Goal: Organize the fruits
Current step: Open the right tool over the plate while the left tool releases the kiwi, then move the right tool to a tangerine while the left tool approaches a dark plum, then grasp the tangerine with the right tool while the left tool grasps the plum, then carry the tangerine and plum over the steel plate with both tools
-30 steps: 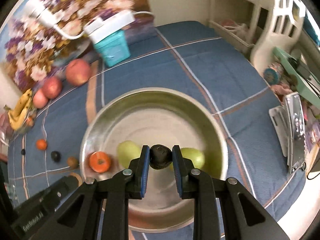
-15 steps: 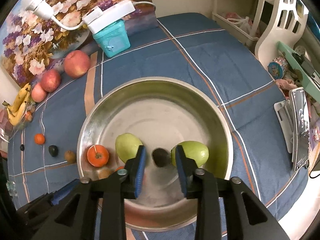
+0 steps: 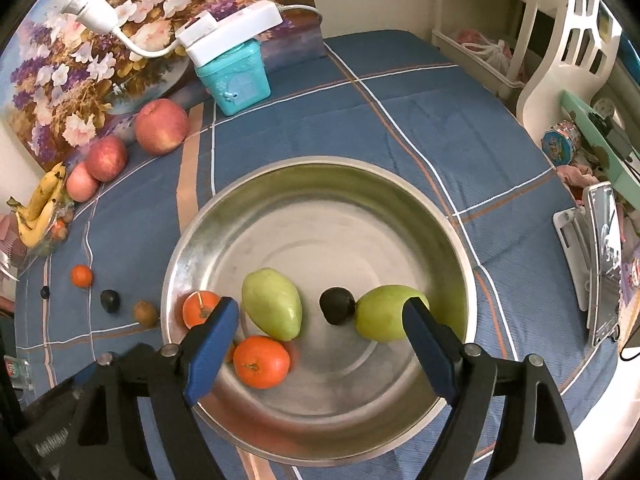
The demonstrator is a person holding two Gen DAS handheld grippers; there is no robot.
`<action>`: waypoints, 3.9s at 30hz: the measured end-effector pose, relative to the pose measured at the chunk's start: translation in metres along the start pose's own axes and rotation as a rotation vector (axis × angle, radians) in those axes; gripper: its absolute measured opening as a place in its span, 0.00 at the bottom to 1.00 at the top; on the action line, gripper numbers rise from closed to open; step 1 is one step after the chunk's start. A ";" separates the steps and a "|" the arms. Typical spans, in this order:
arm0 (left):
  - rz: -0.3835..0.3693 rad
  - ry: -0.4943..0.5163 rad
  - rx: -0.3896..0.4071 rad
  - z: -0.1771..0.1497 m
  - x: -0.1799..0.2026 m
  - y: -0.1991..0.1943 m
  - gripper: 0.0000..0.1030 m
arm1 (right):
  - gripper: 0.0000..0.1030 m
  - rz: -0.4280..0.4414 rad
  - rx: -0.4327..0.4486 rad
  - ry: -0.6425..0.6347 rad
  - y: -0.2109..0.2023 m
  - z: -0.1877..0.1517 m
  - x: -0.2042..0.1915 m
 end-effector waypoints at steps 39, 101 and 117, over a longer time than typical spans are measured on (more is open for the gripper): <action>0.464 -0.074 0.165 0.031 -0.197 -0.092 1.00 | 0.92 0.119 0.001 -0.219 0.000 -0.037 -0.126; 0.213 -0.220 0.109 0.051 -0.323 -0.061 0.21 | 0.36 0.197 -0.066 -0.431 0.033 -0.073 -0.298; 0.063 -0.190 0.151 0.015 -0.166 -0.086 0.21 | 0.36 0.156 -0.058 -0.372 -0.022 -0.090 -0.205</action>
Point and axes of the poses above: each gripper's, at about its wrist camera, not at the fingertips, and y roughly the way its jaws point, x to its right, z to its top, the point moved 8 cm from there along y, roughly the way its jaws point, and after that the axes turned 12 degrees about y, right-handed, at the moved point
